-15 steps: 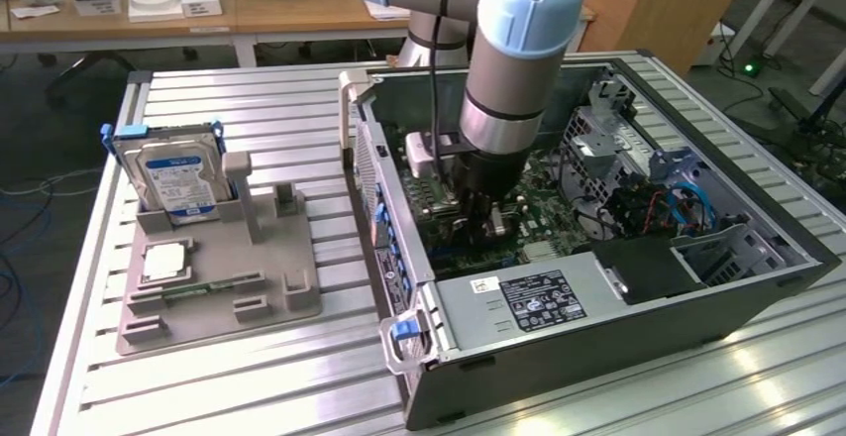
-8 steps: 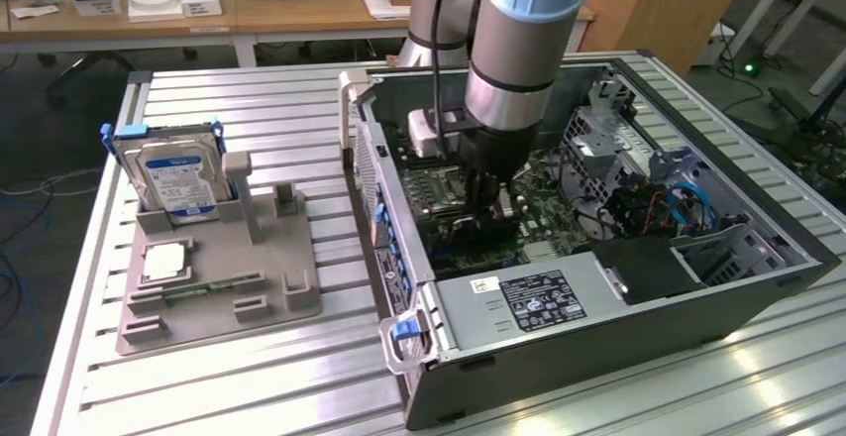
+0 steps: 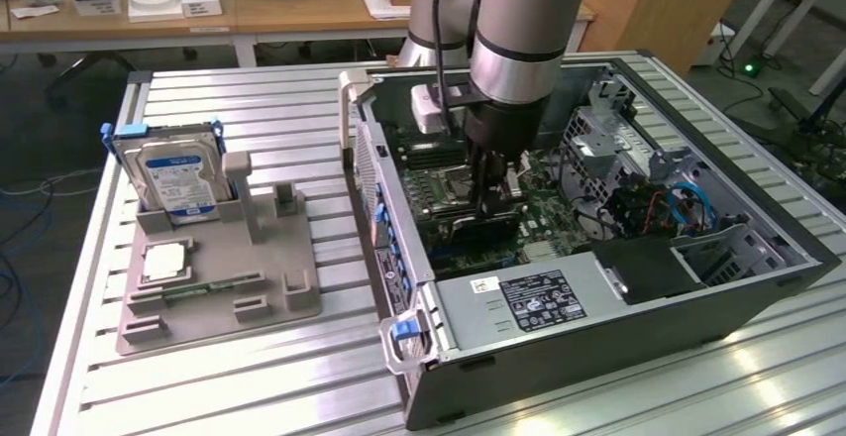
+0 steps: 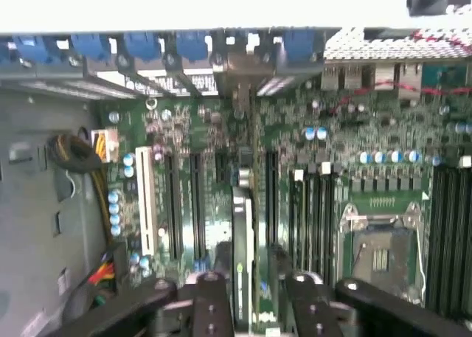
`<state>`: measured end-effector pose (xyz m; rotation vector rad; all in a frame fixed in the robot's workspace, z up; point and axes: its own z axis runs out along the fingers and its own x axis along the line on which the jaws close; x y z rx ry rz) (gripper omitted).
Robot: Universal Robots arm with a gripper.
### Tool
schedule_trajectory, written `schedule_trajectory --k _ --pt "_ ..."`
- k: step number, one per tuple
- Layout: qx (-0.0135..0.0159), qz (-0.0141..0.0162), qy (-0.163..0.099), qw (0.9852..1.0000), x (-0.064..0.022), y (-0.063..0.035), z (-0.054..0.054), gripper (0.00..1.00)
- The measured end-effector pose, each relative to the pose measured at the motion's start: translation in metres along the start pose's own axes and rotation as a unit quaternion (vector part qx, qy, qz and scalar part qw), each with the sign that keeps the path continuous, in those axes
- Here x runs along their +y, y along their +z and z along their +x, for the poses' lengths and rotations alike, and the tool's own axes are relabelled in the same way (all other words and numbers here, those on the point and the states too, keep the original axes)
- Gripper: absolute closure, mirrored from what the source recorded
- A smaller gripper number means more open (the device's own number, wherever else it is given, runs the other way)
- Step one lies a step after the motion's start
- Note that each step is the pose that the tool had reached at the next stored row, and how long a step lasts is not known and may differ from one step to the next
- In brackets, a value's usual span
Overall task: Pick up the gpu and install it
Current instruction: 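Insert the gpu into the slot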
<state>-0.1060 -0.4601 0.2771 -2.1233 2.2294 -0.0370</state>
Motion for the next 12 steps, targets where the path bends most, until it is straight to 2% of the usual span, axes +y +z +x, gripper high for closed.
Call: schedule_trajectory --k 1,2,3,4,5,7,12 --pt "0.0000 0.0000 0.000 1.0000 0.0000 0.0000 0.0000 0.67" --pt "-0.0001 0.0000 0.000 1.0000 0.0000 0.0000 0.0000 0.73" --pt "0.0000 0.0000 0.000 1.0000 0.0000 0.0000 0.0000 0.73" --pt "0.0000 0.0000 0.000 1.0000 0.0000 0.0000 0.0000 0.79" --pt "0.0000 0.0000 0.000 1.0000 0.0000 0.0000 0.0000 0.79" --pt "0.0000 0.0000 0.000 1.0000 0.0000 -0.0001 0.0000 0.90" --pt "0.0001 0.0000 0.000 1.0000 0.0000 -0.0001 0.0000 0.90"
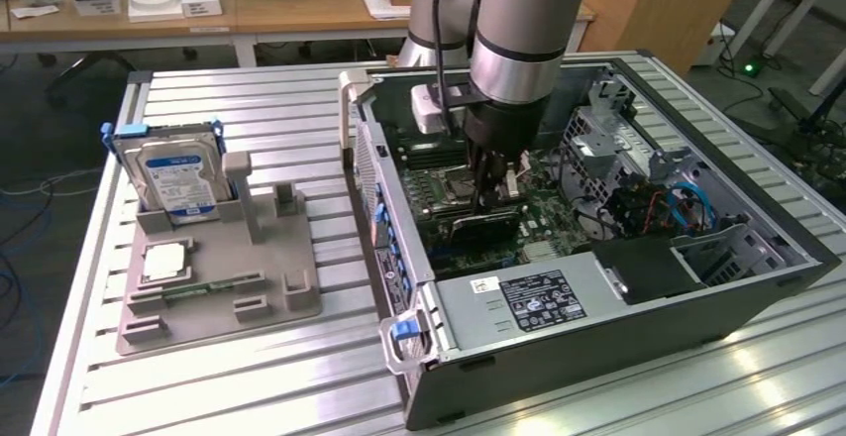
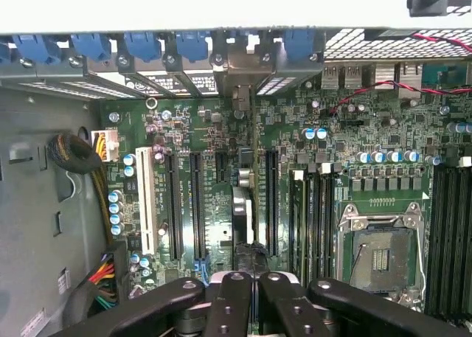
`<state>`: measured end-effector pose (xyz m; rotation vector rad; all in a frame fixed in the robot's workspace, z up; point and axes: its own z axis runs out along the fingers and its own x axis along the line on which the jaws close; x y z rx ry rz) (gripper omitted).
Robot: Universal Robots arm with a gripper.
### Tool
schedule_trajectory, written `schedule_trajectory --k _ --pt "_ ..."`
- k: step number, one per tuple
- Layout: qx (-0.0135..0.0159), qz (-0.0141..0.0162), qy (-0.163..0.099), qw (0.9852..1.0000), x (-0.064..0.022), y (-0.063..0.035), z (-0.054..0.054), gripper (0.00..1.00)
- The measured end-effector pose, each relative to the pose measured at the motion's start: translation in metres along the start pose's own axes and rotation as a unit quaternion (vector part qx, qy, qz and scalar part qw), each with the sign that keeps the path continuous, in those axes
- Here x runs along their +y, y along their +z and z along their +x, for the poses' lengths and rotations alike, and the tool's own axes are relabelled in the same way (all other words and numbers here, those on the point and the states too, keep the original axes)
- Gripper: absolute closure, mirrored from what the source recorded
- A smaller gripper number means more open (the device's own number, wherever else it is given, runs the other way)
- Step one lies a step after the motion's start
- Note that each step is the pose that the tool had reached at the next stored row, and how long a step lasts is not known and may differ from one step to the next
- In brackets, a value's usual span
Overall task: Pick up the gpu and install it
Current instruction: 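Press down on the gpu until it lock into place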
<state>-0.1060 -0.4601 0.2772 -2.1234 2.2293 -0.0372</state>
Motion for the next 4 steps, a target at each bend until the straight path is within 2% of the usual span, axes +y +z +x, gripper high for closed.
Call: schedule_trajectory --k 4 --pt "0.0000 0.0000 0.000 1.0000 0.0000 0.0000 0.0000 0.90"
